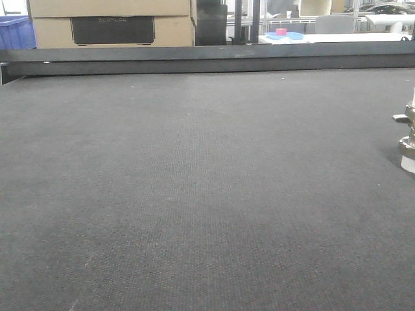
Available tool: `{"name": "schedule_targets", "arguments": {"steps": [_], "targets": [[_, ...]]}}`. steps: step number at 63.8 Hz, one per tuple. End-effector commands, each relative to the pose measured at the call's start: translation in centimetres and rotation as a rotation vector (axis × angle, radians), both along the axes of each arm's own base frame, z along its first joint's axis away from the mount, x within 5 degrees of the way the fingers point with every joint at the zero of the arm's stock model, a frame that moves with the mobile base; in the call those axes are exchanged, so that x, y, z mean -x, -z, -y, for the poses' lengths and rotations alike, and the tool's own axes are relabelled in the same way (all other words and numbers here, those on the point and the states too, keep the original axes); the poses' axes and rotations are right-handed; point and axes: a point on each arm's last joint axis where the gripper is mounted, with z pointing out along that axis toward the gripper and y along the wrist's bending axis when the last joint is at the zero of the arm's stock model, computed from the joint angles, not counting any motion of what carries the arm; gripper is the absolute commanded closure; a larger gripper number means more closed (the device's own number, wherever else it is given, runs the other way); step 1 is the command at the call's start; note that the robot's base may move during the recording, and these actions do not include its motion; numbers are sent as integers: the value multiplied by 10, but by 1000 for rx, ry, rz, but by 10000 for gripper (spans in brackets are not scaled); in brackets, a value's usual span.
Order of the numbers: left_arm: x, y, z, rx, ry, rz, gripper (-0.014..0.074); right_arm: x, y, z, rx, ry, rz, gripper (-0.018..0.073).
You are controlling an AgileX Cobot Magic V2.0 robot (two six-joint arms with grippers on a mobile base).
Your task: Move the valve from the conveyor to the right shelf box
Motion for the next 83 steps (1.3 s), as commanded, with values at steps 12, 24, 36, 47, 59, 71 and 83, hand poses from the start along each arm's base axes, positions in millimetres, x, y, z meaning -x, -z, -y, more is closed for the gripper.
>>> {"name": "schedule_targets", "arguments": {"steps": [12, 24, 36, 47, 59, 71, 83], "targets": [[1, -2, 0, 5, -1, 24, 707, 0, -2, 0, -7, -1, 21, 721], [1, -2, 0, 5, -1, 24, 707, 0, -2, 0, -7, -1, 21, 721], [1, -4, 0, 4, -1, 39, 707, 0, -3, 0, -8, -1, 36, 721], [1, -5, 0, 2, -1, 58, 707, 1, -11, 0, -12, -1, 121, 721], [2, -10, 0, 49, 1, 116, 707, 2, -16, 0, -14, -1, 182, 721], [9, -39, 0, 39, 2, 243, 707, 9, -50, 0, -19, -1, 284, 721], [16, -99, 1, 11, 3, 106, 705, 28, -117, 1, -17, -2, 249, 680]]}}
